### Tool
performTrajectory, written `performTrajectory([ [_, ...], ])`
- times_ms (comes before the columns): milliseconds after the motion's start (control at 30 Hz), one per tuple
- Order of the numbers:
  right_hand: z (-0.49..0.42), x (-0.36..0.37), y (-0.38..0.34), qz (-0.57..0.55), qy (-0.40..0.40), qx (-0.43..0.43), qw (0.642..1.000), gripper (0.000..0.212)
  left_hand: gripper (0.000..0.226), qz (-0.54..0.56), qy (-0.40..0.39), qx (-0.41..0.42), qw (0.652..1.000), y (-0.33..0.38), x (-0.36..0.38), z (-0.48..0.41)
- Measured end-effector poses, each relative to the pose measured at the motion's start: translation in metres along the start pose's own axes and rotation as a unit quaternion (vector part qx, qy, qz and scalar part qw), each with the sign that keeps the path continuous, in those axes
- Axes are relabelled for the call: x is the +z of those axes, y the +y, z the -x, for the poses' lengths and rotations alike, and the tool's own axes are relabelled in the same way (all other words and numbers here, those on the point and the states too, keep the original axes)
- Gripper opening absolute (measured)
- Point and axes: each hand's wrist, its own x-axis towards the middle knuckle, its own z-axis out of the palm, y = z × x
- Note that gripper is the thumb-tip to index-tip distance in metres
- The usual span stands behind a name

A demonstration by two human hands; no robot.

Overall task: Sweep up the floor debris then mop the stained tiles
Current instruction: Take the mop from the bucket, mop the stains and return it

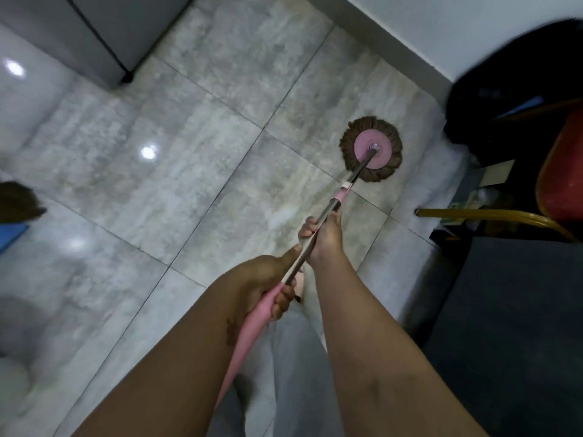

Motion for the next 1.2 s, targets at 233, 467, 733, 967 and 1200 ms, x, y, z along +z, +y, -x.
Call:
performTrajectory([
  [233, 0.08, 0.046, 0.165, 0.037, -0.047, 0.001, 0.998, 0.024, 0.058, 0.049, 0.037, -0.001, 0.998, -0.133, -0.111, 0.074],
  [467, 0.142, 0.092, 0.269, 0.102, -0.118, 0.058, 0.986, 0.038, 0.059, 0.171, 0.051, -0.02, 0.984, -0.213, -0.178, 0.128],
  [733, 0.126, 0.074, 0.254, 0.117, -0.112, 0.06, 0.985, 0.038, 0.06, 0.202, 0.004, -0.018, 0.979, -0.216, -0.156, 0.105],
  [967, 0.1, 0.011, 0.197, 0.081, -0.077, 0.029, 0.993, 0.038, 0.062, 0.12, 0.014, -0.026, 0.992, -0.193, -0.087, 0.075],
  [1200, 0.096, -0.072, 0.174, 0.0, -0.008, 0.002, 1.0, 0.037, 0.062, 0.01, -0.011, -0.057, 0.998, -0.202, -0.037, 0.046],
])
